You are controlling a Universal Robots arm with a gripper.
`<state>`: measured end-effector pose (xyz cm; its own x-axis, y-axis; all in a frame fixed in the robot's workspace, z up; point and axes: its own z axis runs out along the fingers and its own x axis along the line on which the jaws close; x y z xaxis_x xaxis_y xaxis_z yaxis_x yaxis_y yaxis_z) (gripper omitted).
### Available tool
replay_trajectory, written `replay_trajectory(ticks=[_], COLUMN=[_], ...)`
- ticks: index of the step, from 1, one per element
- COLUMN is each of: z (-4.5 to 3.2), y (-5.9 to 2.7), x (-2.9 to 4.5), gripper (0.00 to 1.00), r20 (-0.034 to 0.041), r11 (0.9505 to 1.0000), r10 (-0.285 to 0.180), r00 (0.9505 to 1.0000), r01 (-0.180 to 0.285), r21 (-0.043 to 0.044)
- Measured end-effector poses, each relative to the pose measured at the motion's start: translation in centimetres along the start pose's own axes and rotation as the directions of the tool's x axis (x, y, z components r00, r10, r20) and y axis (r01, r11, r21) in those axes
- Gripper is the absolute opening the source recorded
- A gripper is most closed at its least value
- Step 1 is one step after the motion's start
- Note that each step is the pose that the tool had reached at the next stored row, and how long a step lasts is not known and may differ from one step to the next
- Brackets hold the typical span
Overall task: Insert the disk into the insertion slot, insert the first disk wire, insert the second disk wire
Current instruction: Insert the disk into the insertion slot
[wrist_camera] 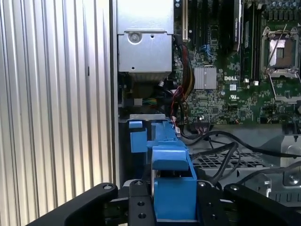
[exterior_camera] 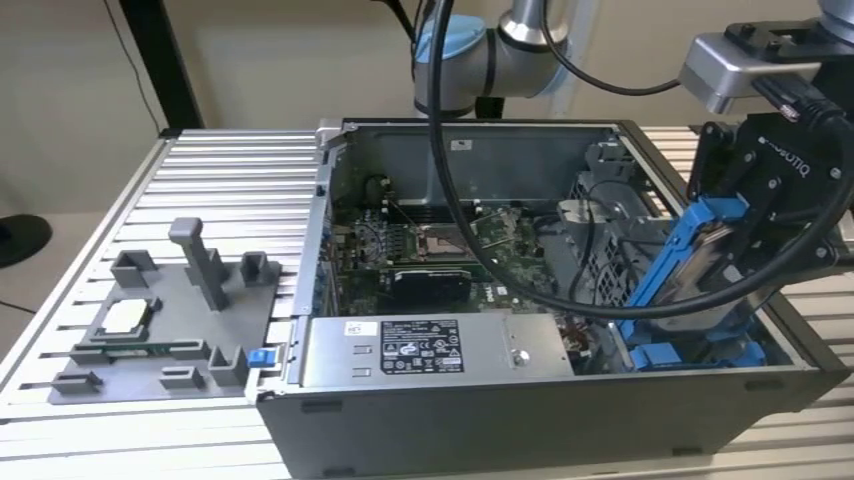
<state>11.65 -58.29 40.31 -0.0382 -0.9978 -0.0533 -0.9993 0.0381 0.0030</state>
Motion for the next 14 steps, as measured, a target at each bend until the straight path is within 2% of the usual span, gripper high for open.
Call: replay_trajectory(ticks=[3,5,8,11,14], z=[0.38,0.35,0.28,0.28,0.14], y=[0.0,0.0,-0.02,-0.11,-0.12], x=[0.03,0.03,0.05,0.04,0.07], gripper=[0.0,0.0,0.0,0.0,0.0], r20=[0.0023,0.0089,0.0254,0.039,0.0439], r11=[1.0,1.0,1.0,1.0,0.9997], r10=[0.0,0.0,0.0,0.0,0.002], r00=[1.0,1.0,0.9997,0.9992,0.999], r01=[0.0,0.0,0.0,0.001,-0.001], r21=[0.0,0.0,-0.0027,-0.0099,-0.0245])
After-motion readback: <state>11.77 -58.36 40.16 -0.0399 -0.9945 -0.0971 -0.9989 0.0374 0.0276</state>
